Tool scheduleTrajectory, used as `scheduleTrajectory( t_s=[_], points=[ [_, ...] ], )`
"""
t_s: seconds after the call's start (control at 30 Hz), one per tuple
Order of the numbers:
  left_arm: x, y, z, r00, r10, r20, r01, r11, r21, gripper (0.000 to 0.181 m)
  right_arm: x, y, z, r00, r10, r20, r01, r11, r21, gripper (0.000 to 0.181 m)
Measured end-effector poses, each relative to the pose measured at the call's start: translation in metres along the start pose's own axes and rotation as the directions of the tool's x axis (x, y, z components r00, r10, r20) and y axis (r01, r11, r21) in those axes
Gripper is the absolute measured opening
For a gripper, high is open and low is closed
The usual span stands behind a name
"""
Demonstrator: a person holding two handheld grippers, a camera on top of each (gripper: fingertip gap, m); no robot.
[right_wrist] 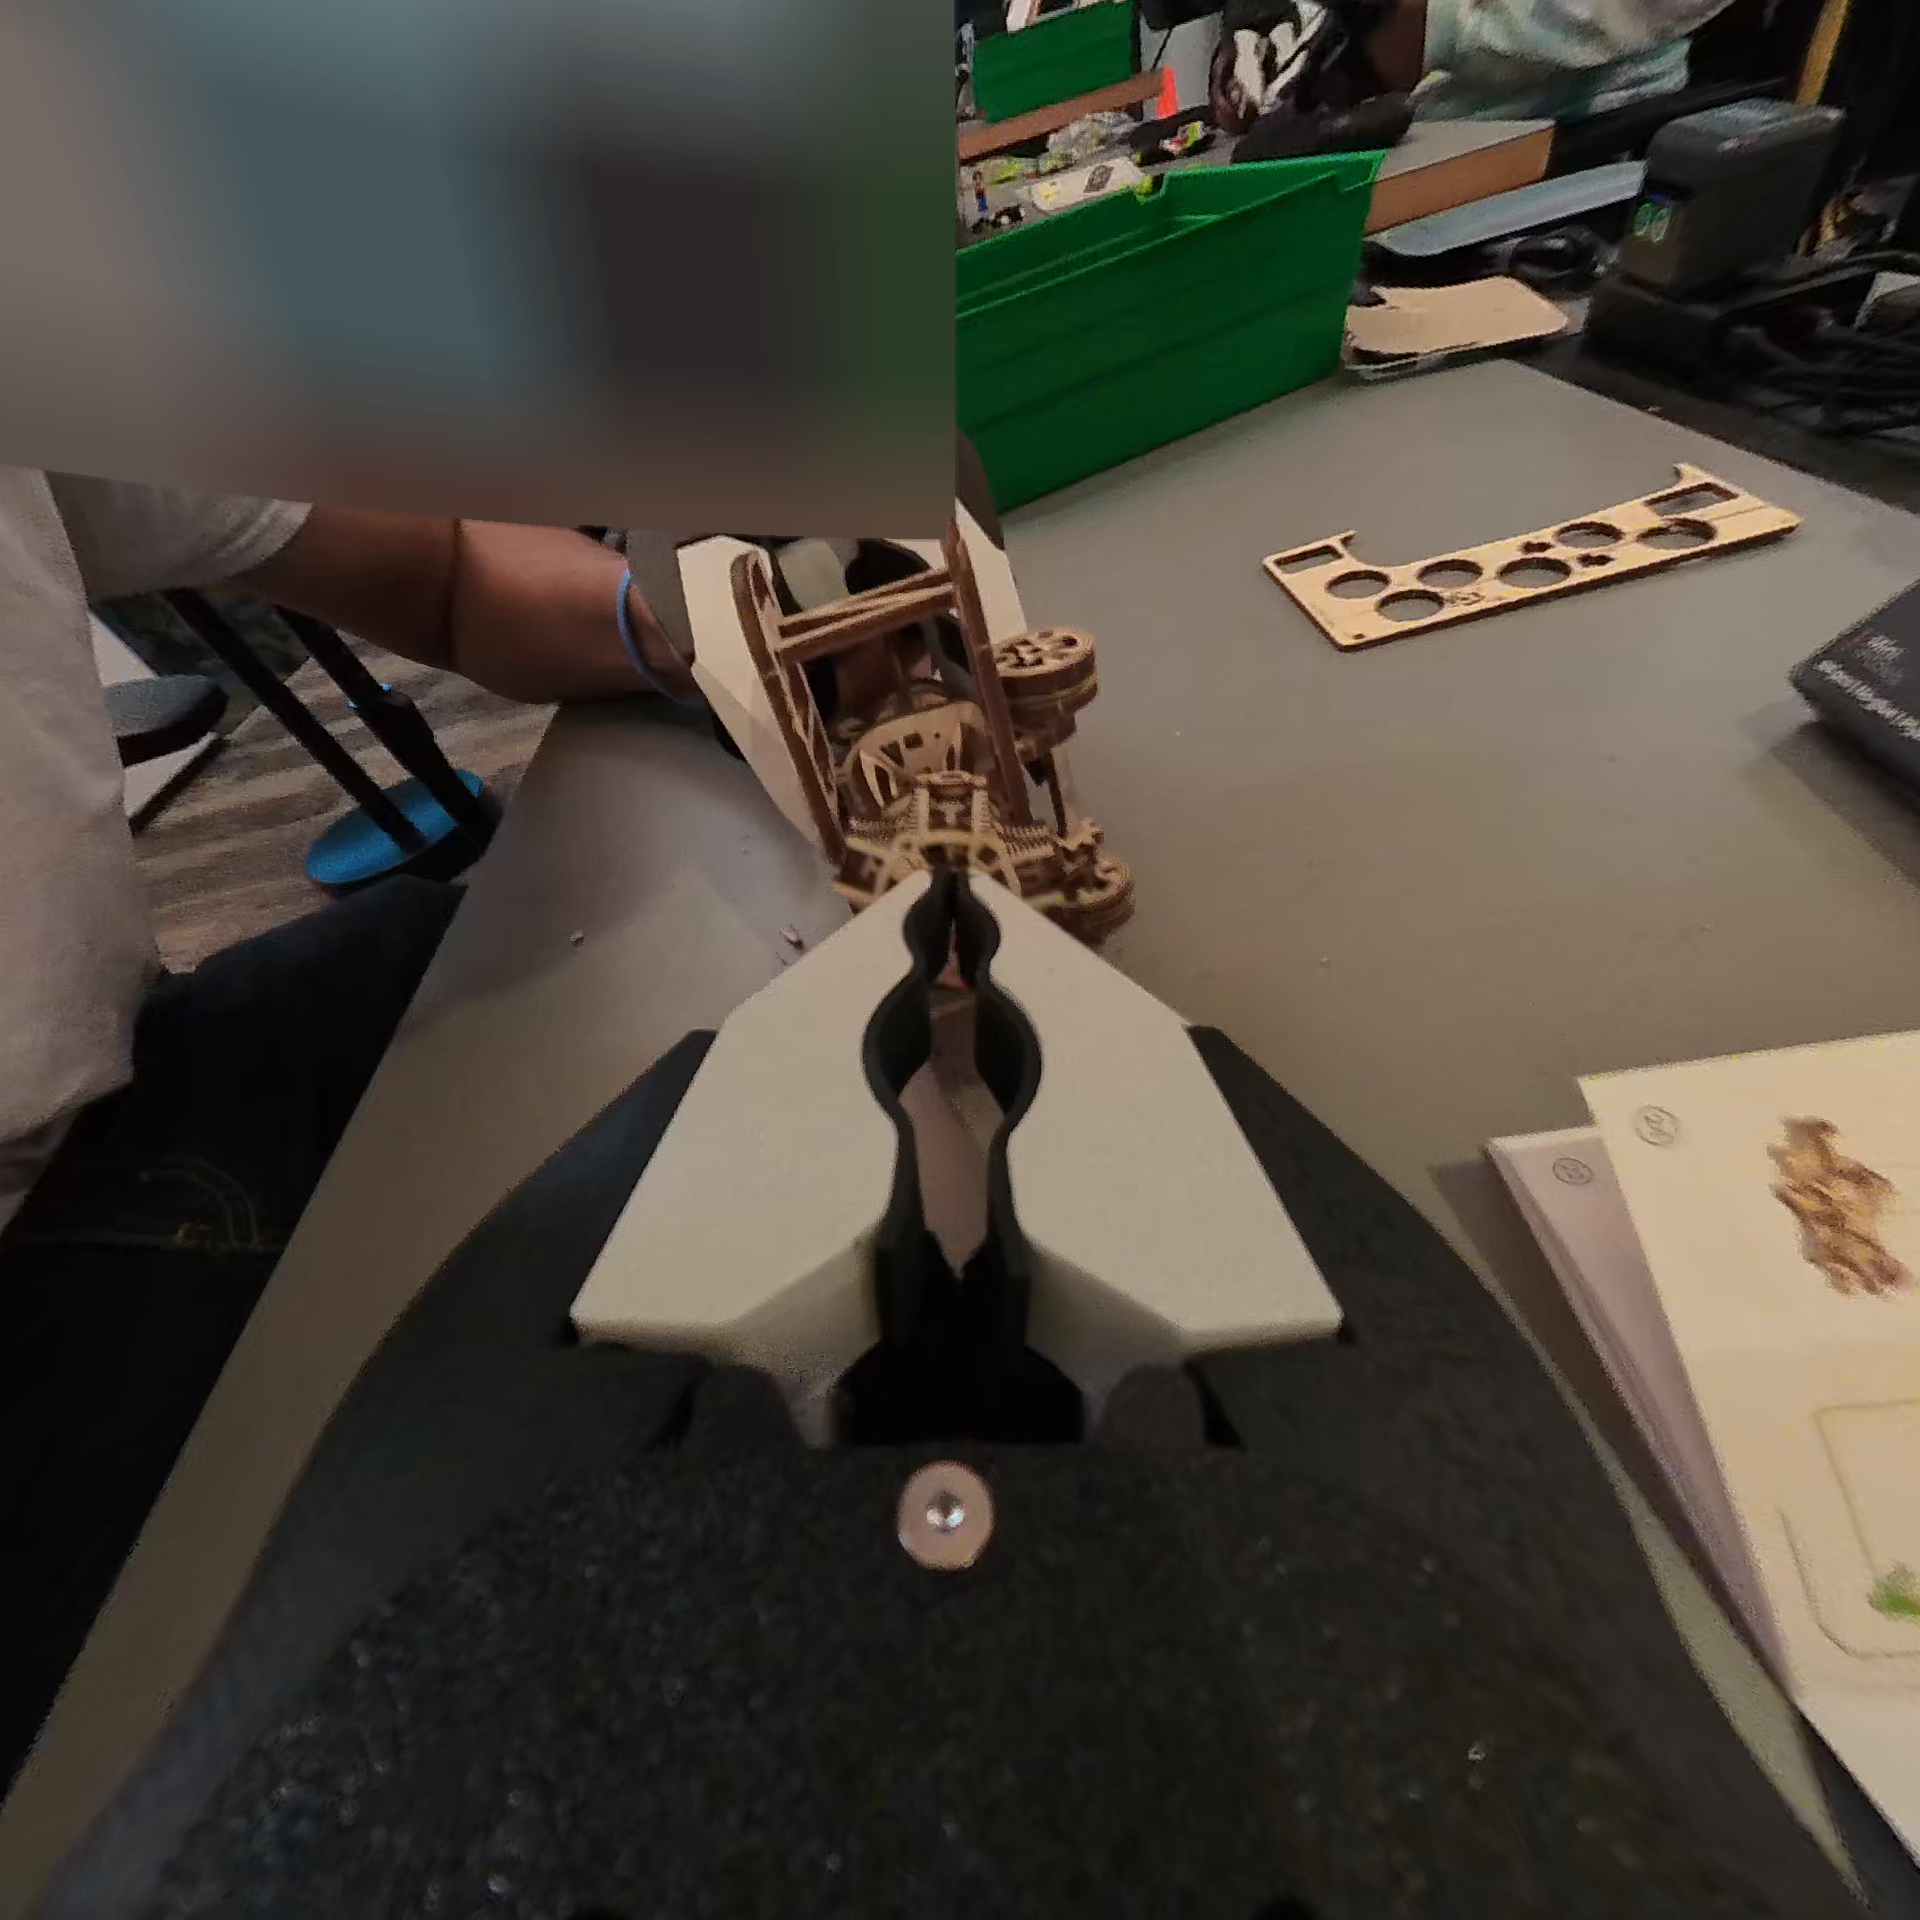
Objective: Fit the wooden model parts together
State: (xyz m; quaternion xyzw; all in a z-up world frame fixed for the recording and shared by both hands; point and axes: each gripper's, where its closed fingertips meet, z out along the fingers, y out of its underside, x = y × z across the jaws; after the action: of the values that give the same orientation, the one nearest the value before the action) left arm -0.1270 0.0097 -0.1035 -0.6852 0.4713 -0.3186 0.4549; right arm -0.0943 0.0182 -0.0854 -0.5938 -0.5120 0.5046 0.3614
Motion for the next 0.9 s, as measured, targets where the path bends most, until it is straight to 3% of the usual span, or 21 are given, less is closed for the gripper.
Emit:
scheduleTrajectory(
  t_s=[0.83, 0.9],
  points=[
    [-0.002, 0.0, 0.001, 1.0, -0.002, 0.011, 0.002, 1.0, 0.009, 0.05, 0.003, 0.004, 0.006, 0.999, 0.046, 0.023, -0.046, 0.999, 0.009, 0.0],
    [-0.001, 0.0, 0.001, 1.0, 0.0, 0.012, 0.0, 1.0, 0.004, 0.05, 0.006, 0.005, 0.0, 0.998, 0.045, 0.034, -0.045, 0.999, 0.001, 0.02]
  ],
)
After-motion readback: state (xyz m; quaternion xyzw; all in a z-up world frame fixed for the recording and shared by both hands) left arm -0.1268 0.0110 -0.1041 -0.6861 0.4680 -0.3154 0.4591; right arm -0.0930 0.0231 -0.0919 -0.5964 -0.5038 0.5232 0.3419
